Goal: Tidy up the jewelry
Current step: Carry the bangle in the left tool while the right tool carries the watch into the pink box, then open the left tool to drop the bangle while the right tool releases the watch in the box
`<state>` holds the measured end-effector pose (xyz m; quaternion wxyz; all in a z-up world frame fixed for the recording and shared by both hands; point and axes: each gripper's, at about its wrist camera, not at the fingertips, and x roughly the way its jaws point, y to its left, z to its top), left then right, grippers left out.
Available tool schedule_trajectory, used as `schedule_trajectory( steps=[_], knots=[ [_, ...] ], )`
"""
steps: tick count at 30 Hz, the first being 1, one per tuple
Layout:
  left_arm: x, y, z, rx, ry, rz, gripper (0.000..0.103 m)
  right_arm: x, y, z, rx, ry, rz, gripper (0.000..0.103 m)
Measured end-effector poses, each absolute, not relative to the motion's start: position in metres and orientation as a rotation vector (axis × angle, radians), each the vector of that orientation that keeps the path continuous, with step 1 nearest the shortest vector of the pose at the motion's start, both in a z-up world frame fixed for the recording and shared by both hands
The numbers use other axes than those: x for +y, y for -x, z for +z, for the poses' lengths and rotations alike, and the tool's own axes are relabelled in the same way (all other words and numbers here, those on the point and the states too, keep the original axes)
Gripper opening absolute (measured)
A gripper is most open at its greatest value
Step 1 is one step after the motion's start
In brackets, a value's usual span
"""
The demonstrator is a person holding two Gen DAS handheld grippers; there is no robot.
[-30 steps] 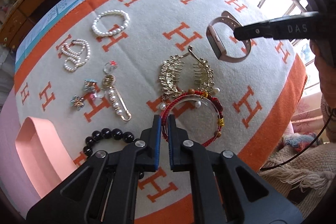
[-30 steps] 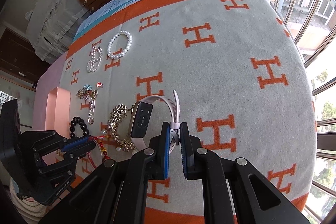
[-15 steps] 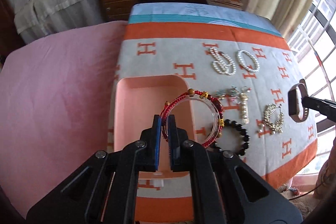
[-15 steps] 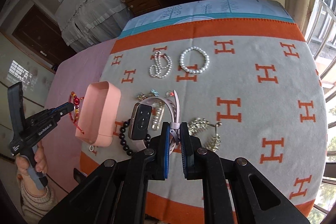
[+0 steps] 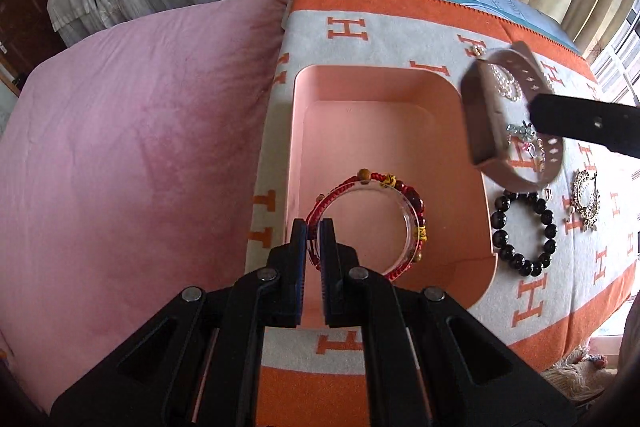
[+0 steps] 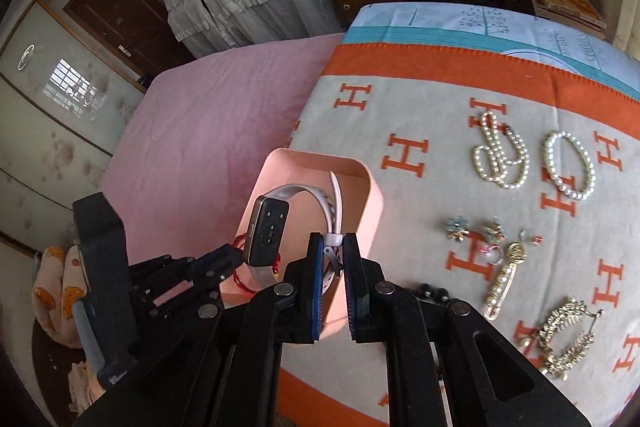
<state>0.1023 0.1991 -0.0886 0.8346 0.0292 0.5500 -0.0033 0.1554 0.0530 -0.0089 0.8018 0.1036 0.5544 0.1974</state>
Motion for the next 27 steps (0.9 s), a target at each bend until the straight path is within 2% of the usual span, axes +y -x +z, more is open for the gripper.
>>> schedule_trajectory(
  steps=[6, 17, 20, 24, 27],
  knots=[
    [0.195, -0.101, -0.103, 1.186, -0.062, -0.029, 0.004, 0.104, -0.185, -0.051, 1.239, -0.208, 0.392, 0.01],
    [0.188, -0.101, -0.11, 1.16, -0.005, -0.046, 0.005, 0.129, -0.216, -0.108, 1.306, -0.159, 0.334, 0.01],
    [0.185, -0.099, -0.107, 1.148, -0.006, -0.039, 0.005, 0.13, -0.218, -0.113, 1.307, -0.134, 0.326, 0.017],
    [0.18, -0.094, -0.104, 1.156, 0.009, -0.073, 0.006, 0.129, -0.214, -0.102, 1.272, -0.133, 0.335, 0.04],
    [0.174, -0.091, -0.102, 1.154, -0.023, -0.062, 0.006, 0.124, -0.206, -0.088, 1.234, -0.112, 0.345, 0.04]
  ],
)
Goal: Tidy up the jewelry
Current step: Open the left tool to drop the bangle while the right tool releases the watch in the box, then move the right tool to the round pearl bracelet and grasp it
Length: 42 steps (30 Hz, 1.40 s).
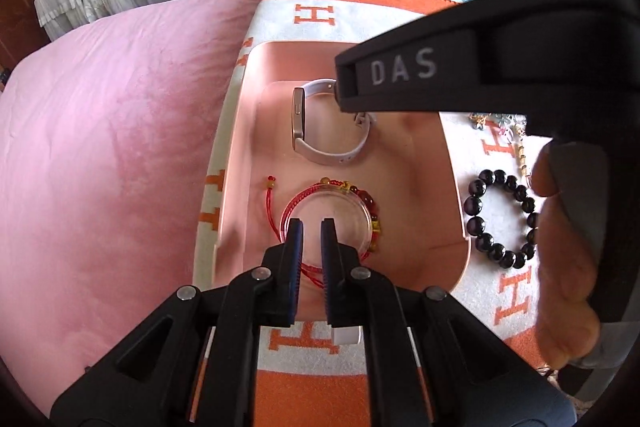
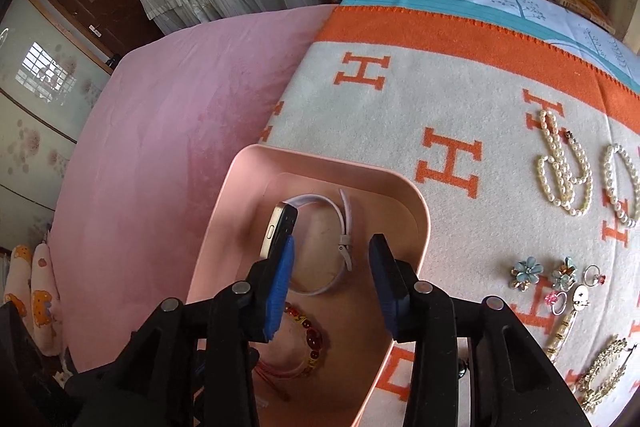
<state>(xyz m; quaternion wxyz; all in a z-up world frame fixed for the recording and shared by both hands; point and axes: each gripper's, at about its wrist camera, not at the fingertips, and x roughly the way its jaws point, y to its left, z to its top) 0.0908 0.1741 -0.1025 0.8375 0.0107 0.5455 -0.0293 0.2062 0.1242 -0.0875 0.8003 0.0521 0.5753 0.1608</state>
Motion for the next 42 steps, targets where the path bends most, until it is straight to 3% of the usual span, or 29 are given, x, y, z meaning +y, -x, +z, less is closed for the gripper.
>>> schedule_trajectory(
  steps=[6, 11, 21, 28, 36, 42],
  knots=[
    [0.166, -0.081, -0.097, 1.149, -0.005, -0.094, 0.02, 0.103, -0.187, -0.061, 1.175, -0.099, 0.348, 0.04],
    [0.152, -0.074, -0.088, 1.13, -0.022, -0.125, 0.047, 0.071, -0.17, -0.043, 1.143, -0.081, 0.321, 0.04],
    [0.118, -0.074, -0.056, 1.124, -0.056, -0.189, 0.048, -0.034, -0.14, -0.005, 1.128, -0.047, 0.191, 0.04],
    [0.082, -0.095, -0.024, 1.101, -0.124, -0.227, 0.048, -0.123, -0.142, 0.056, 1.054, -0.101, 0.095, 0.04],
    [0.042, -0.146, 0.019, 1.093, -0.172, -0.244, 0.048, -0.189, -0.16, 0.124, 0.962, -0.07, 0.021, 0.04],
    [0.021, -0.21, 0.015, 1.156, -0.116, -0.24, 0.048, -0.212, -0.195, 0.133, 1.009, -0.043, 0.032, 0.04]
  ],
)
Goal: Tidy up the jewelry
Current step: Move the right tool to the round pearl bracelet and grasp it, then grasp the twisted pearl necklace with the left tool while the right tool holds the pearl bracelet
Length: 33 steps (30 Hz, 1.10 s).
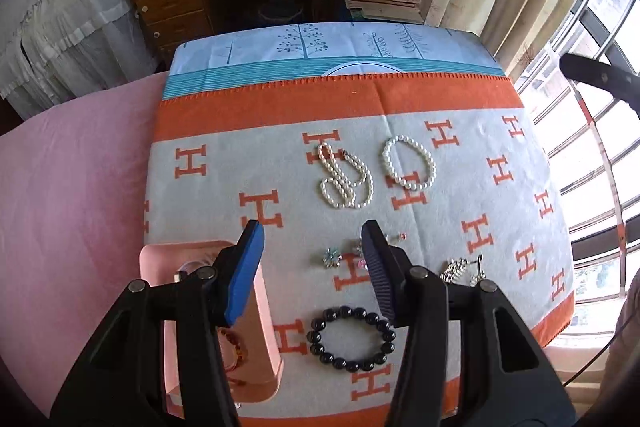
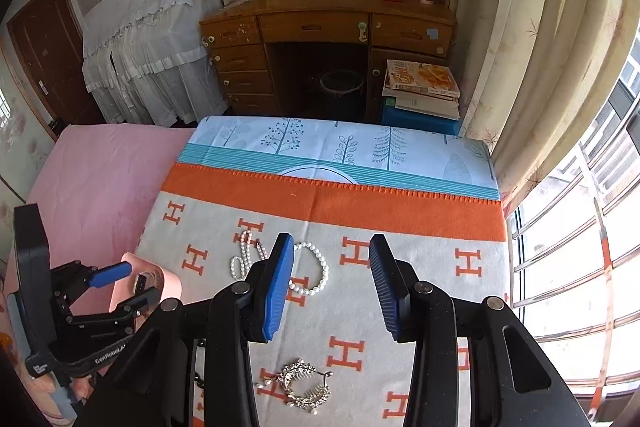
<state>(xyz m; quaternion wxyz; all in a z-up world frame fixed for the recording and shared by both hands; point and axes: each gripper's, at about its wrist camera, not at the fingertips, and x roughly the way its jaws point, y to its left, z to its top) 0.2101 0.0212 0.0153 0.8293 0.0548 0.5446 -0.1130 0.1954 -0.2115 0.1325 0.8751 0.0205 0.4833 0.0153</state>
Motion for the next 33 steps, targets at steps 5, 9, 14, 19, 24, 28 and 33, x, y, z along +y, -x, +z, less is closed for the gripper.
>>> schedule_trajectory(
  steps=[5, 9, 14, 19, 24, 28, 33],
  knots=[
    [0.001, -0.256, -0.03, 1.226, -0.146, -0.201, 0.048, -0.212, -0.23, 0.072, 1.159, -0.043, 0.062, 0.04],
    [-0.008, -0.281, -0.072, 1.296, -0.141, -0.183, 0.048, -0.209, -0.25, 0.009, 1.284, -0.04, 0.084, 0.04],
    [-0.013, -0.294, -0.102, 1.338, -0.134, -0.188, 0.048, -0.2, -0.267, -0.047, 1.374, -0.03, 0.085, 0.038],
    [-0.016, -0.297, -0.11, 1.36, -0.124, -0.22, 0.048, -0.193, -0.278, -0.078, 1.399, 0.007, 0.08, 0.034],
    [-0.02, -0.293, -0.111, 1.374, -0.14, -0.271, 0.048, -0.185, -0.277, -0.092, 1.4, 0.048, 0.095, 0.024],
    [-0.025, -0.282, -0.111, 1.371, -0.194, -0.314, 0.048, -0.183, -0.278, -0.096, 1.383, 0.062, 0.082, 0.013],
    [-0.026, -0.279, -0.113, 1.399, -0.163, -0.304, 0.048, -0.195, -0.278, -0.095, 1.382, 0.007, 0.095, 0.011]
  ],
)
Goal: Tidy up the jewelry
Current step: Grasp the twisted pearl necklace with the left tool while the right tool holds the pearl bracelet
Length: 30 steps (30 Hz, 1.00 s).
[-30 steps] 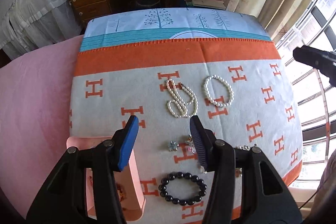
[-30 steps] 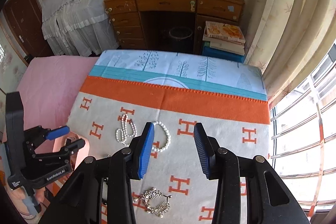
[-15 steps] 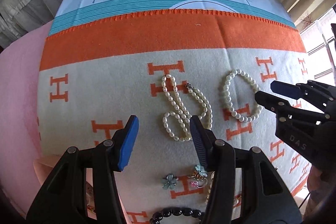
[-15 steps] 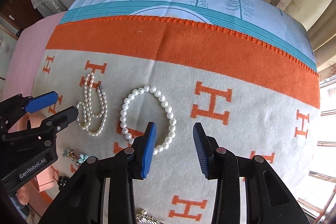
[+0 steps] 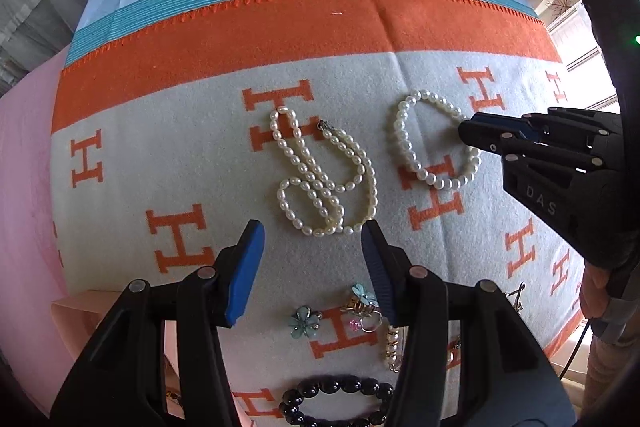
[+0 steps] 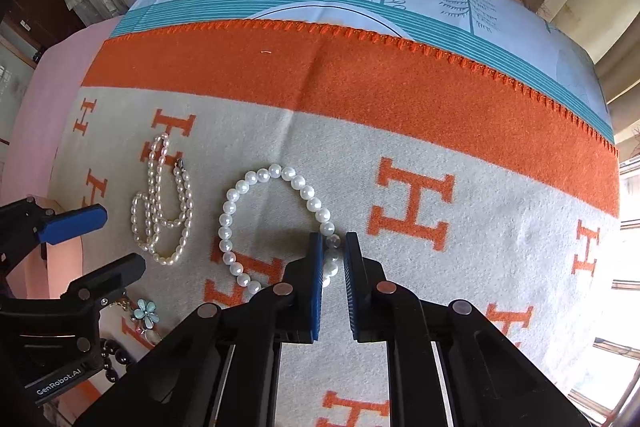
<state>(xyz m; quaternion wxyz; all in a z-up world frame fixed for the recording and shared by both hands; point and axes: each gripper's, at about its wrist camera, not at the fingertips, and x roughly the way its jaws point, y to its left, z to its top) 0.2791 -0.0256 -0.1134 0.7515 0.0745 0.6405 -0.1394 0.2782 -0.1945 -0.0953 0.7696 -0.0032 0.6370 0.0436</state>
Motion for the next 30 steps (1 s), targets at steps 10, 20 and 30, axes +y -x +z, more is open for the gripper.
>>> schedule_trajectory(
  steps=[10, 20, 30],
  knots=[
    [-0.048, -0.28, -0.121, 1.408, -0.233, -0.303, 0.029, -0.196, -0.278, -0.097, 1.365, 0.013, 0.096, 0.011],
    [-0.062, -0.283, -0.129, 1.429, -0.286, -0.275, 0.019, -0.201, -0.279, -0.097, 1.358, -0.013, 0.108, 0.011],
    [-0.074, -0.294, -0.134, 1.462, -0.249, -0.219, 0.003, -0.207, -0.278, -0.098, 1.344, -0.043, 0.119, 0.011]
  ],
)
